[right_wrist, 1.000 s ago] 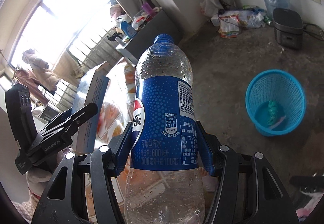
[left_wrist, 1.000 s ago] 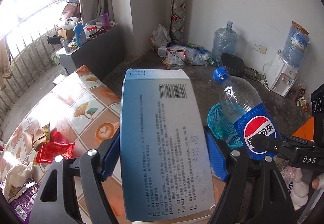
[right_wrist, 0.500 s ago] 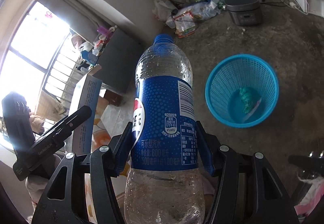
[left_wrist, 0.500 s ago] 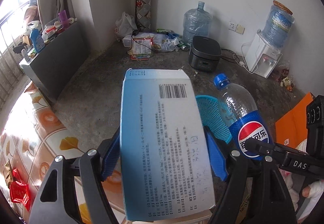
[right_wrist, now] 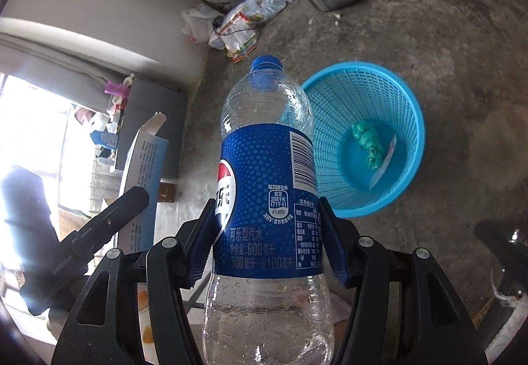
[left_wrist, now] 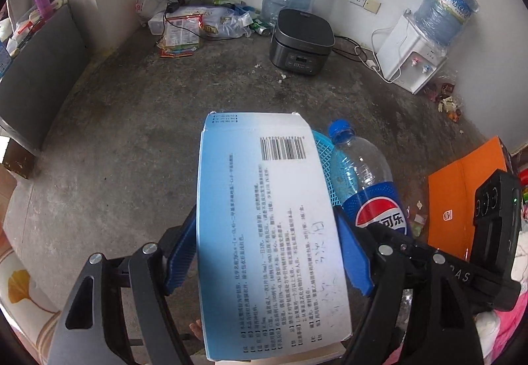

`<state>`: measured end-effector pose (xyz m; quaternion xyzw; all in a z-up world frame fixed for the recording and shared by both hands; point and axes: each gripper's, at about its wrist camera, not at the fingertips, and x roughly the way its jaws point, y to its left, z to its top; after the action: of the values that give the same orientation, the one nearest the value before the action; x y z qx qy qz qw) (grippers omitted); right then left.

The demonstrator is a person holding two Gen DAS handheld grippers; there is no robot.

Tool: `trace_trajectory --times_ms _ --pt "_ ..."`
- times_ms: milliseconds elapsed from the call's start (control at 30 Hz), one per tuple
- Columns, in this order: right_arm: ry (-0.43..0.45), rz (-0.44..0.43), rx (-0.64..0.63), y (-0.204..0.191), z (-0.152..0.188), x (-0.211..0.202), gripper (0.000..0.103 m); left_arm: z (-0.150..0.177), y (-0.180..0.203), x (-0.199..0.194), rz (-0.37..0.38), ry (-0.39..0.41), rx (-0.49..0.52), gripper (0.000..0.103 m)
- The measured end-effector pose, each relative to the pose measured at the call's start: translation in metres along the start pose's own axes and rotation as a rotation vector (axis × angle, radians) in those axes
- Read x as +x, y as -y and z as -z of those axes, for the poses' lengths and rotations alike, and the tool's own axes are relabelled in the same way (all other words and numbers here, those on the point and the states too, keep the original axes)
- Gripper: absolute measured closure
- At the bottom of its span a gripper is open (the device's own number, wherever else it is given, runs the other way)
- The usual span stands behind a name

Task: Collect trash
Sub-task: 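Open both grippers over the blue wastebasket, dropping the box and bottle, then move both tools back toward the table and the red wrapper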

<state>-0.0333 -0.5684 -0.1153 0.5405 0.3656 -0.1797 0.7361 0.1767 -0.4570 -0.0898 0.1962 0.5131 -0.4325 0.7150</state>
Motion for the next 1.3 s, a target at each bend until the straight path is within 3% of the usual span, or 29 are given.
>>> trace_trajectory --times_ms 167,233,367,600,733,833,1000,1300 --pt "-0.01 -0.002 0.145 0.029 -0.033 0.027 0.04 -0.038 0.014 0.043 0.078 -0.057 -0.066 0.024" --pt "0.017 0.039 0.18 0.037 -0.038 0.027 0.039 -0.043 0.019 0.043 0.084 -0.037 -0.084 0.024" --pt "0.071 0.021 0.18 0.035 -0.03 0.011 0.039 -0.038 0.028 0.016 0.147 0.039 -0.05 0.024" --pt "0.128 0.074 0.036 0.005 -0.01 -0.002 0.039 -0.016 0.015 -0.051 0.136 0.178 0.005 0.024" --pt "0.18 0.093 -0.128 -0.031 0.001 -0.017 0.039 0.002 0.001 -0.102 0.117 0.275 0.009 0.023" --pt "0.229 0.088 -0.265 -0.064 0.01 -0.03 0.039 0.023 -0.012 -0.141 0.086 0.361 0.003 0.016" --pt "0.323 0.05 -0.455 -0.113 0.033 -0.056 0.026 0.065 -0.039 -0.203 0.018 0.49 -0.033 0.008" --pt "0.471 0.034 -0.644 -0.158 0.067 -0.082 0.008 0.141 -0.085 -0.274 -0.148 0.591 -0.137 0.006"
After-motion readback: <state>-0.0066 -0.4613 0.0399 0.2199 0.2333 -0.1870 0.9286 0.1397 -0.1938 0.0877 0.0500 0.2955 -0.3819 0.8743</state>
